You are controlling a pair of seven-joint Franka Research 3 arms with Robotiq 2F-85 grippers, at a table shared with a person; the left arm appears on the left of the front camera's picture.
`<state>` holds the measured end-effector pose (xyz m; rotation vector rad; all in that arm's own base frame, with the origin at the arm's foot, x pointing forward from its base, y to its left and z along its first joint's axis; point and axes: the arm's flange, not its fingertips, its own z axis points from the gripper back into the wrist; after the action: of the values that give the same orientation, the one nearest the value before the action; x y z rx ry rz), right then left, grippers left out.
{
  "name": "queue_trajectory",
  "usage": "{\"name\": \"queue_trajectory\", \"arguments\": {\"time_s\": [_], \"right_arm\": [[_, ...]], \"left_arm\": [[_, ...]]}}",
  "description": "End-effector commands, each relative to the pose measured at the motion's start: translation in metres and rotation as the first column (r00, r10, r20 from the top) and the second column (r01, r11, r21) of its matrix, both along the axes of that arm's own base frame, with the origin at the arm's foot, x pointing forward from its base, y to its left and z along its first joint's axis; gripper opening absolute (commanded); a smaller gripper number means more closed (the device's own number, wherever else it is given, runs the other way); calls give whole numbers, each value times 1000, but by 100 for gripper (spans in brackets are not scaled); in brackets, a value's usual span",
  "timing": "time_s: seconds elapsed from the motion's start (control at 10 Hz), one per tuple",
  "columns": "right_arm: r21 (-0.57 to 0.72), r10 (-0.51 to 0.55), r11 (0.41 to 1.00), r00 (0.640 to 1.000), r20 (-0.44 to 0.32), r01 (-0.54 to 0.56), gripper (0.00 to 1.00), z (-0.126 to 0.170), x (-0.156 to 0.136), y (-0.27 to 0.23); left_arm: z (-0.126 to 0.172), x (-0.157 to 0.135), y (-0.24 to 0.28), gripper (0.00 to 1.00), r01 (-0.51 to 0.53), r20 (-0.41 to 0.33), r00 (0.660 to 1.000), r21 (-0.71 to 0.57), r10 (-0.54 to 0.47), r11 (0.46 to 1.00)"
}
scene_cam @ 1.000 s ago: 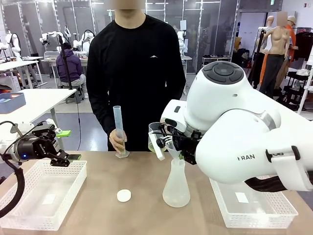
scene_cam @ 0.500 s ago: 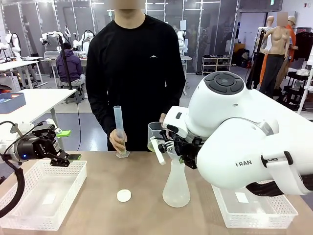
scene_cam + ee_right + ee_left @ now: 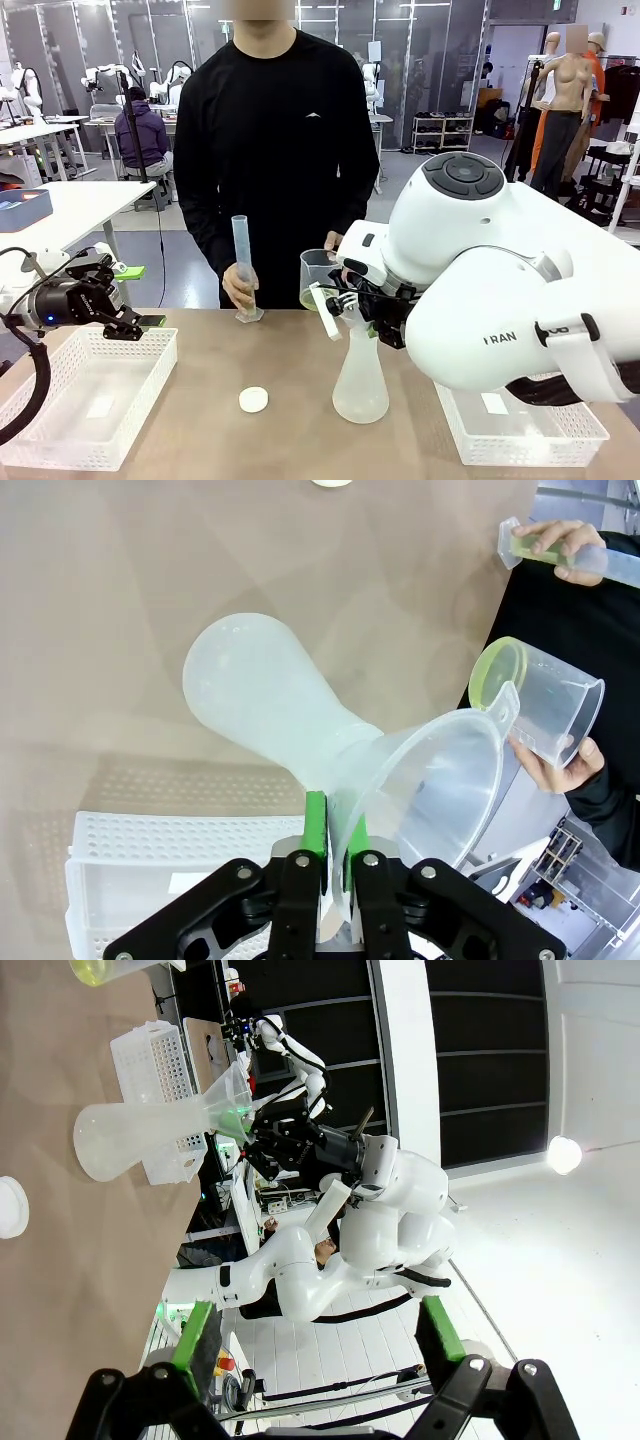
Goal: Prepare the solutions needed for the experiment.
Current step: Pick up the Plastic Funnel and insert it into the Big flask.
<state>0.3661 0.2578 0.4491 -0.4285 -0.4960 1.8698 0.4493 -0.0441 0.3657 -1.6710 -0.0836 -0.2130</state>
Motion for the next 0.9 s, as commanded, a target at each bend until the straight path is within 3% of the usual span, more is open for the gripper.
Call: {"name": "queue_trajectory", "arguments": {"time_s": [0.0, 0.5, 0.6, 0.8], "right_arm": [[20, 39, 999, 999, -6, -39, 30, -1, 0, -6], [8, 41, 999, 999, -10, -41, 81, 1, -3, -7], [-49, 42, 998, 999, -27, -43, 89, 4, -3, -7], [-6, 15, 1000, 1000, -1, -15, 89, -2, -2, -1]], "left_arm": [[0, -1, 0, 100, -1, 2, 1000, 0, 1, 1000], [0, -1, 0, 100, -1, 2, 1000, 0, 1, 1000], [0, -1, 0, 100, -1, 2, 1000, 0, 1, 1000], [0, -1, 0, 100, -1, 2, 1000, 0, 1, 1000]]}}
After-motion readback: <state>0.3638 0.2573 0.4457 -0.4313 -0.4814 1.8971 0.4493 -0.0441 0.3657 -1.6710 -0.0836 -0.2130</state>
